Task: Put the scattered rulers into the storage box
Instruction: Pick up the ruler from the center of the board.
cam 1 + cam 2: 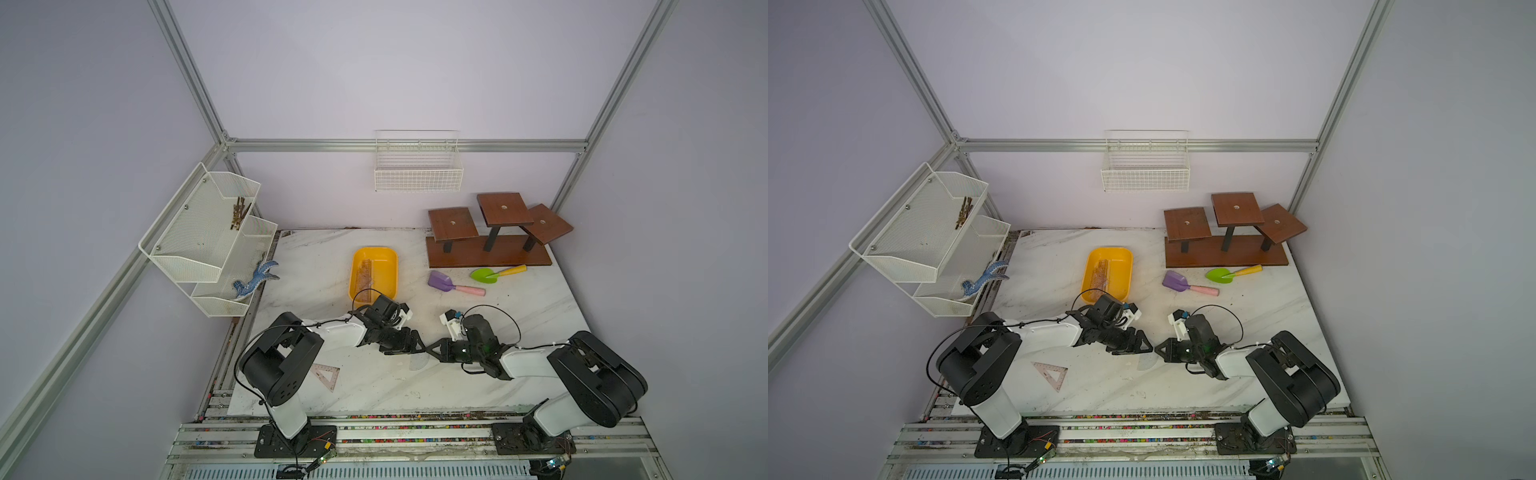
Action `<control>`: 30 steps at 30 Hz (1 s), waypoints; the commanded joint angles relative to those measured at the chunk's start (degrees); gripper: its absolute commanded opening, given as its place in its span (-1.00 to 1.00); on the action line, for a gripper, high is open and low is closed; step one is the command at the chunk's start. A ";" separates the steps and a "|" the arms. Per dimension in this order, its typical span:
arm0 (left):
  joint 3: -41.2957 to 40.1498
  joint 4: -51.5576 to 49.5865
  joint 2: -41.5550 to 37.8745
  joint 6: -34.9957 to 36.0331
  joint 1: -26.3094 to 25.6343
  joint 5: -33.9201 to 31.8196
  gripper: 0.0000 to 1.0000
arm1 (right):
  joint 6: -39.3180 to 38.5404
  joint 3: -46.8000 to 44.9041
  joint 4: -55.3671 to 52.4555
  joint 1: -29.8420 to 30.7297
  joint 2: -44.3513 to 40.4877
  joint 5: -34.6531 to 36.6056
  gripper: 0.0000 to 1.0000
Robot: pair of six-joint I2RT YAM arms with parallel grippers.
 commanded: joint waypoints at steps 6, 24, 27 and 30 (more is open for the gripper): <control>-0.87 -1.93 3.35 -0.63 0.16 -0.90 0.51 | -0.91 -2.81 0.94 0.32 2.15 1.03 -1.00; 0.26 -3.59 2.69 -0.50 -0.48 -2.18 0.50 | -1.60 -5.47 1.23 -0.21 2.36 1.46 -1.00; 0.16 -3.50 3.13 -0.67 -0.51 -1.98 0.50 | -1.36 -6.20 1.23 -0.22 1.39 1.72 -1.00; 0.14 -3.41 3.24 -0.80 -0.50 -1.97 0.50 | -1.14 -6.90 1.48 -0.30 1.25 1.82 -1.00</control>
